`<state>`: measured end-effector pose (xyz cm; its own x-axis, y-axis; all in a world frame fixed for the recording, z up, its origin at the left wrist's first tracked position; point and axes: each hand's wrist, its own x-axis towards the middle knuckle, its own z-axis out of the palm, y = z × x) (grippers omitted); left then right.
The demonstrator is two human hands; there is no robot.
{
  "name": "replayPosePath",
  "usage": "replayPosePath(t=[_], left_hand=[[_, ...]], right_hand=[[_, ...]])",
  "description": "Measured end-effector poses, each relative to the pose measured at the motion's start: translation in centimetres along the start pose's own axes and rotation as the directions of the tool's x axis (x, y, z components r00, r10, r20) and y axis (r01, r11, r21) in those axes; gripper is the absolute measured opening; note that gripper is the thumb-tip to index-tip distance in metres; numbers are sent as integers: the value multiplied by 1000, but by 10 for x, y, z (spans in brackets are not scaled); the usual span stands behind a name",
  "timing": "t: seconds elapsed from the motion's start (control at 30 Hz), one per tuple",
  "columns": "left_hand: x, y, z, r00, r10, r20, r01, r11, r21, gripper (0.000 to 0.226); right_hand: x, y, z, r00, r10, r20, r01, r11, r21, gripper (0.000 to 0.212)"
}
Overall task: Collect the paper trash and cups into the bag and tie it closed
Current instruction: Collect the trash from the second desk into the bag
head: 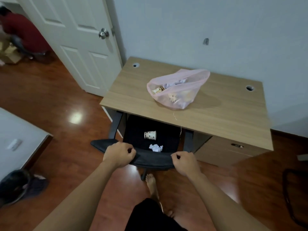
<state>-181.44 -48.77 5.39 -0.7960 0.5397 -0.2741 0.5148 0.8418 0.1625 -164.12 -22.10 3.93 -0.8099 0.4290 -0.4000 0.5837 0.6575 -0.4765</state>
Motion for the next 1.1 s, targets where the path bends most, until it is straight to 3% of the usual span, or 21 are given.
replayPosePath(t=[0.33,0.47,0.57,0.73,1.1], left_hand=[[-60,-34,4,995,-42,-86,39,999,-38,41],[-65,-58,2,955,-196,-224,199,980,-9,37],[-72,-64,1,915,-366,-168,358,931,-75,37],[-85,-52,7,923,-368,-110,356,927,-116,42],[-83,-61,8,917,-376,-136,364,926,-101,43]], right_hand=[[-65,-18,44,991,-17,135,8,997,72,46],[-80,-40,64,966,-98,238,44,974,224,52],[-86,-56,81,937,-143,318,62,966,250,56],[-87,-65,95,906,-183,381,88,963,253,65],[-68,-58,91,845,-236,480,145,965,220,54]])
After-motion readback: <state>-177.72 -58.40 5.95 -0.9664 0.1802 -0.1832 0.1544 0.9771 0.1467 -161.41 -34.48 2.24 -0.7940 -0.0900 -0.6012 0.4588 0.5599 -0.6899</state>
